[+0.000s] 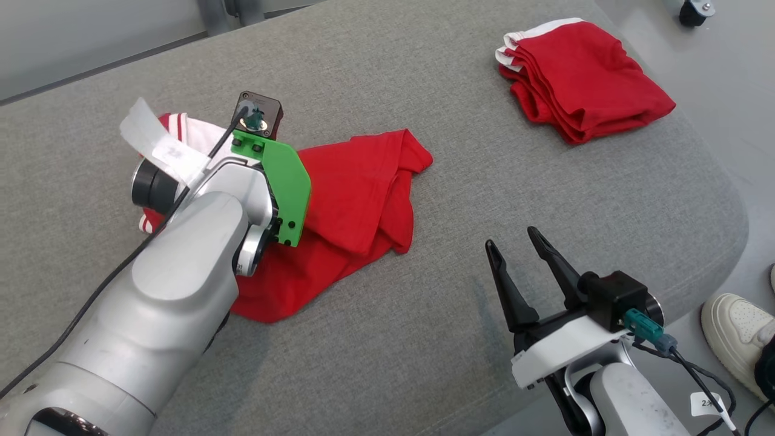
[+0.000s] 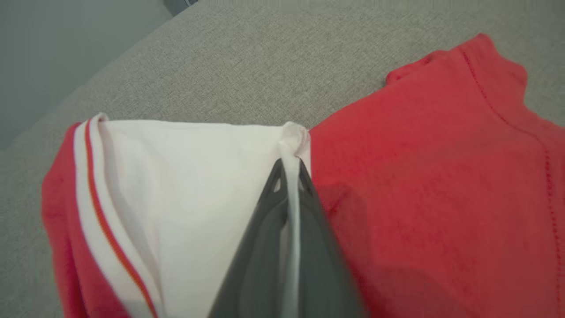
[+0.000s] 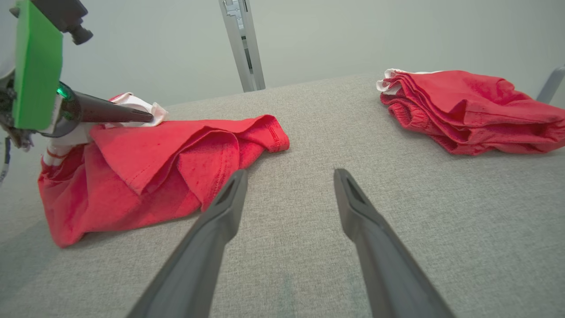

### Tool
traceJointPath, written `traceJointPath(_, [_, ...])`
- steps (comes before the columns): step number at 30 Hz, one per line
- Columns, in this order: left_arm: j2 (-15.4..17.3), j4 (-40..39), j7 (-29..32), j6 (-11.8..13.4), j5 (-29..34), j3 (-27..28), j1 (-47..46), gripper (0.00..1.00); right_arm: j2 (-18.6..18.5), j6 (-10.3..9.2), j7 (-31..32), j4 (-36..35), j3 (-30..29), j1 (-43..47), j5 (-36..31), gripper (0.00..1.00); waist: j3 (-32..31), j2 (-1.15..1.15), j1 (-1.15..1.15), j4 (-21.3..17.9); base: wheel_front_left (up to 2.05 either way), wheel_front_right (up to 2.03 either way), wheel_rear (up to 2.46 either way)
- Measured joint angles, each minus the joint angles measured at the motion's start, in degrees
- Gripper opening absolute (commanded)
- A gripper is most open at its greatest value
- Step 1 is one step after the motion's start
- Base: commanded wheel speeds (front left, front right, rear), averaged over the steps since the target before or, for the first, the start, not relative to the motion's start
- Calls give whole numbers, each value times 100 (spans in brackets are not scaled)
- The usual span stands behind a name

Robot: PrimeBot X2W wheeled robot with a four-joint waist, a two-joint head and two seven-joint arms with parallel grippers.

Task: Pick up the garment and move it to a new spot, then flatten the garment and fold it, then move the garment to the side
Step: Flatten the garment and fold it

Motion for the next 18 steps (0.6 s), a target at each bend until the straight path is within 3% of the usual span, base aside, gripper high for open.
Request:
traceJointPath(9, [94,-658,-846,216,-319,533,219,0,-1,0,62,-44,-207,18,-188,100,-77,0,0,401,0,0,0])
traceJointPath(14, [501,-1728,-1337,513,-639,993,984,0,7,1,172,-179,-367,112,-316,100,-154,0,0,747,0,0,0])
traceJointPath(18, [1047,-2759,-1530,940,-751,1330,1870,0,2,0,291,-319,-497,249,-402,100,-237,0,0,1066,0,0,0])
